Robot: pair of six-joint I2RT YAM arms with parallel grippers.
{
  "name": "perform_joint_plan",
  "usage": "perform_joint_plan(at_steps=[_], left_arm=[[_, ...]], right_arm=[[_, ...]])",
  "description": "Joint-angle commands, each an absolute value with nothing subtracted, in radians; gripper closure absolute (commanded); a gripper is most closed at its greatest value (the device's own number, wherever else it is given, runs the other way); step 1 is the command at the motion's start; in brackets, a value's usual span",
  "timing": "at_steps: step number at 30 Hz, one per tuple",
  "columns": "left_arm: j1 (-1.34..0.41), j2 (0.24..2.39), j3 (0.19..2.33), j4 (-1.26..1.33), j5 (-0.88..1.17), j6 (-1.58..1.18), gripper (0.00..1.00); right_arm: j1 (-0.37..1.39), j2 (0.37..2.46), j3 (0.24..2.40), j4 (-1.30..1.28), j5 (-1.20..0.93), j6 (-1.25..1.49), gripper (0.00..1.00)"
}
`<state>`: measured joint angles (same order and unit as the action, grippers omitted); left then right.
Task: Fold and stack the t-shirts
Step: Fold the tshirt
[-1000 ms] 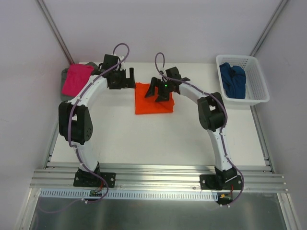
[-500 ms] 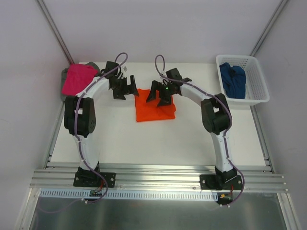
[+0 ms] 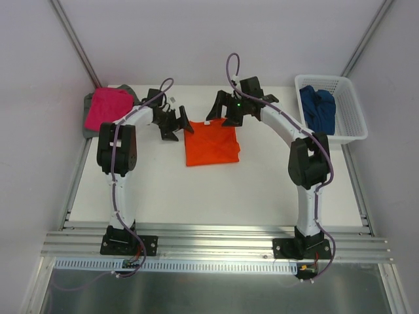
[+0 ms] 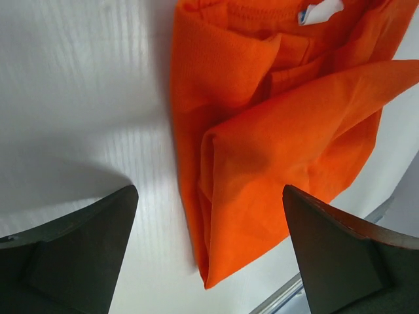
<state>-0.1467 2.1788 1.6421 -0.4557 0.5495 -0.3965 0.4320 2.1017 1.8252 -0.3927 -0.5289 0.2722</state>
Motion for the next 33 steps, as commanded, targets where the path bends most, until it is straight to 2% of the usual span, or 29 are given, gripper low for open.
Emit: perform_joint_plan(at_steps=[1,6,10,15,18,21,24,26,29,31,33], left_arm=[[-0.138,2.249,1.68,-0.407,0.62,-0.446,0.05],[-0.135,2.324,1.726,-0.367,0.672,-0.495,0.1],[-0.137,2.347,1.698,-0.316,0.744,-0.554,0.22],[-0.137,2.335,1.611,-0.259,0.837,-0.63,0.29],[-0.133,2.335,1.603,-0.256,0.856,-0.638,0.39],[-0.133,2.33,1.594,-0.256,0.862,-0.64,0.44],[-0.129,2.321,1.583,-0.255,0.854,-0.637,0.62],[-0.126,2.318,1.582,-0.253,0.856,-0.63,0.64],[-0.12,2.315,1.589,-0.256,0.854,-0.623,0.79],[-0.114,2.312,1.598,-0.255,0.854,-0.615,0.84],[-0.109,2.301,1.618,-0.256,0.853,-0.588,0.98]], right_arm=[[0.437,2.043,1.856,-0.396,-0.514,0.262,0.04],[0.439,2.037,1.845,-0.41,-0.502,0.249,0.04],[0.439,2.033,1.842,-0.422,-0.491,0.235,0.04],[0.439,2.037,1.841,-0.423,-0.479,0.232,0.04],[0.442,2.048,1.85,-0.428,-0.476,0.23,0.04],[0.443,2.054,1.861,-0.428,-0.474,0.227,0.04],[0.443,2.052,1.865,-0.428,-0.468,0.225,0.04],[0.443,2.054,1.862,-0.426,-0.466,0.225,0.04],[0.443,2.057,1.858,-0.428,-0.46,0.225,0.04],[0.446,2.056,1.859,-0.426,-0.459,0.224,0.04],[0.445,2.054,1.861,-0.428,-0.457,0.221,0.04]])
